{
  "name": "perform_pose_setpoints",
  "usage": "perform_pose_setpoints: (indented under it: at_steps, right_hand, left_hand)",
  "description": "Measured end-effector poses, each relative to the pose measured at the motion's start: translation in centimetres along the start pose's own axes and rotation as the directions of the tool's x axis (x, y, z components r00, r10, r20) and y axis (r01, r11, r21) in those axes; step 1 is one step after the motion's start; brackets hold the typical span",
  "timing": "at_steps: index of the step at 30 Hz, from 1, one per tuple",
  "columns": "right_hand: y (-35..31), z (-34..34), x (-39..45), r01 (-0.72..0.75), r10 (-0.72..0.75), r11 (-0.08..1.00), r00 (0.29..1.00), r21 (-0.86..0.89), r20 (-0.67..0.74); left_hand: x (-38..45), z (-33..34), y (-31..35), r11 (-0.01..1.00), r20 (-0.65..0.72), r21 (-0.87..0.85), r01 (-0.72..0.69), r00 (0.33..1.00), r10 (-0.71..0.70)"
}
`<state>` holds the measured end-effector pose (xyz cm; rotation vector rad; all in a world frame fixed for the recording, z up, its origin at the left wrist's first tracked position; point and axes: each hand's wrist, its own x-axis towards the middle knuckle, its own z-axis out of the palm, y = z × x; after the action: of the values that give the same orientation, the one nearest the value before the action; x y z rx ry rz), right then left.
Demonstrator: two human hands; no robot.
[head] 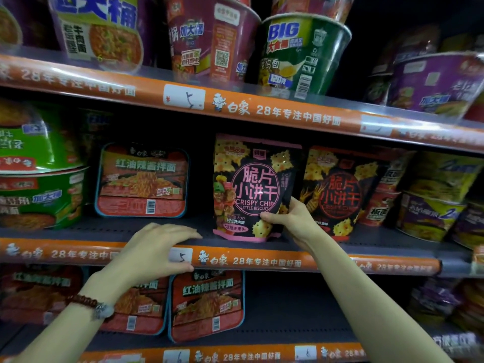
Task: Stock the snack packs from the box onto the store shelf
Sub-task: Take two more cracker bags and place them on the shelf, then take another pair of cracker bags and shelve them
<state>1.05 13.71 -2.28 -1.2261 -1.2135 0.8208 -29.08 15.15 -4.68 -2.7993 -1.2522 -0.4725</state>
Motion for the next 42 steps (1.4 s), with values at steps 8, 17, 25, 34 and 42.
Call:
perform_pose_setpoints:
  at_steps: [8, 17, 25, 34, 42]
  right_hand:
    - [-0.2, -0.3, -1.4, 0.037, -0.08, 0.948, 0.989, -0.315, -0.125]
    - [0.1, -2.9, -4.9, 0.119, -0.282, 0.711, 0.951, -0.693, -0.126]
    - [2.2, -11.2, -9.1, 0.15, -0.345, 0.506, 0.938, -0.849, -0.04]
    - [4.9, -28.1, -18.8, -0.175, -0.156, 0.367, 0.957, -0.914, -0.246]
    - [8.7, -44.7, -31.1, -0.538, 0.125, 0.254, 0.842, -0.804, -0.524]
  left_hand:
    - [0.7, 0.7, 0.7, 0.998, -0.01, 0.043, 0.042, 0.999, -0.041]
    - [1.9, 1.1, 4.9, 0.992, -0.012, 0.124, 0.037, 0.999, -0.036]
    - [7.1, 2.6, 15.4, 0.966, -0.128, -0.012, -0.258, 0.959, 0.254]
    - [15.0, 9.1, 34.8, 0.823, 0.043, -0.1, -0.559, 0.824, 0.565]
    - [17.4, 16.1, 54.5, 0.666, 0.22, -0.167, -0.727, 0.631, 0.744]
